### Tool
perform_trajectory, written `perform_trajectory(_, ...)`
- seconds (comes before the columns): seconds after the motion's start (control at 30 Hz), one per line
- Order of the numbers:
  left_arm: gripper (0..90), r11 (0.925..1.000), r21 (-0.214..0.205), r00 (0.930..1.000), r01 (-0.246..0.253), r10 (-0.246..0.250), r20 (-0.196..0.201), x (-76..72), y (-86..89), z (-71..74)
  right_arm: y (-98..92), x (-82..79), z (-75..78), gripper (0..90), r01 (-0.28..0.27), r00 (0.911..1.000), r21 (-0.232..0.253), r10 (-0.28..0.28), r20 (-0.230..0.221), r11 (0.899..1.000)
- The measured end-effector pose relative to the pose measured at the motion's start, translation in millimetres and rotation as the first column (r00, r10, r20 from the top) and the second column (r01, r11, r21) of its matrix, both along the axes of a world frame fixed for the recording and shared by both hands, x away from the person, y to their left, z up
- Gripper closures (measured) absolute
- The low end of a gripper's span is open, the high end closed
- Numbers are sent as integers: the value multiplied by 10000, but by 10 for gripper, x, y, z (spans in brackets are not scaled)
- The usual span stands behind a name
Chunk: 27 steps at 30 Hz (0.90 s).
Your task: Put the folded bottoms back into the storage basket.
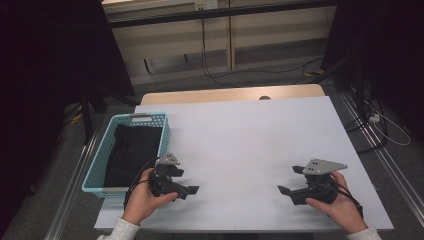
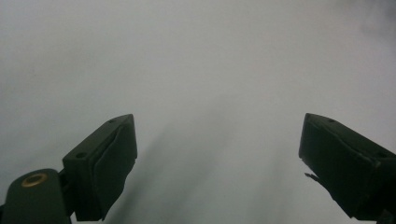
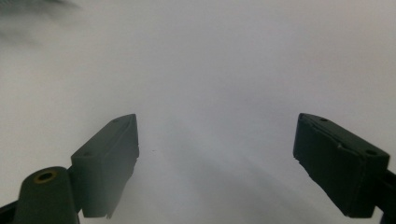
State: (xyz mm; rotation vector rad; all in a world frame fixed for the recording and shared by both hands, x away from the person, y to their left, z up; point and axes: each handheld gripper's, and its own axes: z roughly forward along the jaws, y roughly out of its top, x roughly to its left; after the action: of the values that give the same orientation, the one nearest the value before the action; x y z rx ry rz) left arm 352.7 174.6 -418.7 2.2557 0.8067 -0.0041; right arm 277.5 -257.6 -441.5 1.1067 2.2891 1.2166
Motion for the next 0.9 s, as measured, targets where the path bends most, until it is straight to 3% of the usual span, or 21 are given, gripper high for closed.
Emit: perform_trajectory(0.9,99,9999,-59,9998,144,-143,164,-11,-32,0,-28,-43,-6,137,22,10000,-156,-22,-2,9999)
